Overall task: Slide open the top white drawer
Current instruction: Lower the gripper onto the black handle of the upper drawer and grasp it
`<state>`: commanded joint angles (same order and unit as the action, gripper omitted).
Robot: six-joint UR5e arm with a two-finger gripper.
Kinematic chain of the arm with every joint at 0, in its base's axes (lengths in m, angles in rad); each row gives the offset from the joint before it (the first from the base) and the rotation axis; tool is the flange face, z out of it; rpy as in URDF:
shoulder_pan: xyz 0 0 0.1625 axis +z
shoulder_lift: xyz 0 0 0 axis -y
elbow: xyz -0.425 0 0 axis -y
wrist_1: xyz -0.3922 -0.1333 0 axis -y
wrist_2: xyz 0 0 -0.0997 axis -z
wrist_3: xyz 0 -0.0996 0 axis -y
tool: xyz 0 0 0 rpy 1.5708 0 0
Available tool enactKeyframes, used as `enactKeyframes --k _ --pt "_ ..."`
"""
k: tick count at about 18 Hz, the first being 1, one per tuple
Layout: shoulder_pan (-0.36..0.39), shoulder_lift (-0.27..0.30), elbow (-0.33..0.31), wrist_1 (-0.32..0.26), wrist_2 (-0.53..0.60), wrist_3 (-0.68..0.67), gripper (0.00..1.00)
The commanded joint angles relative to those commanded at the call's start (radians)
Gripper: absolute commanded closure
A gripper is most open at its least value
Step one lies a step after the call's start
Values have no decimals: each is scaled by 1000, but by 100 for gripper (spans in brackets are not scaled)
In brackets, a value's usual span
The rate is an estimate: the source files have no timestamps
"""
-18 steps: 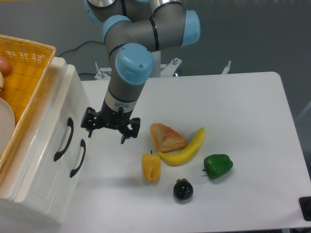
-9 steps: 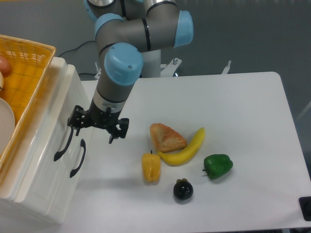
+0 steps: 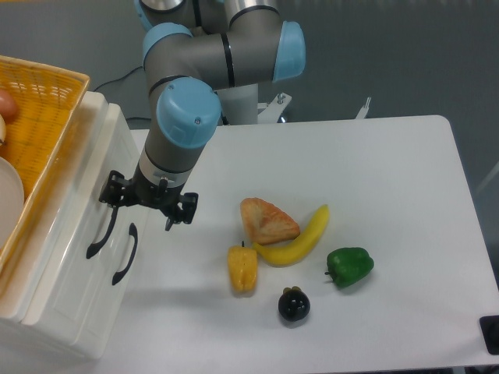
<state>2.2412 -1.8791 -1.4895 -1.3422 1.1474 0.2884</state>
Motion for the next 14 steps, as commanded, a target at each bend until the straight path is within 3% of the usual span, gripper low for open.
enactKeyframes --k 14 --pt "-20 -14 -3 5 -17 -9 0"
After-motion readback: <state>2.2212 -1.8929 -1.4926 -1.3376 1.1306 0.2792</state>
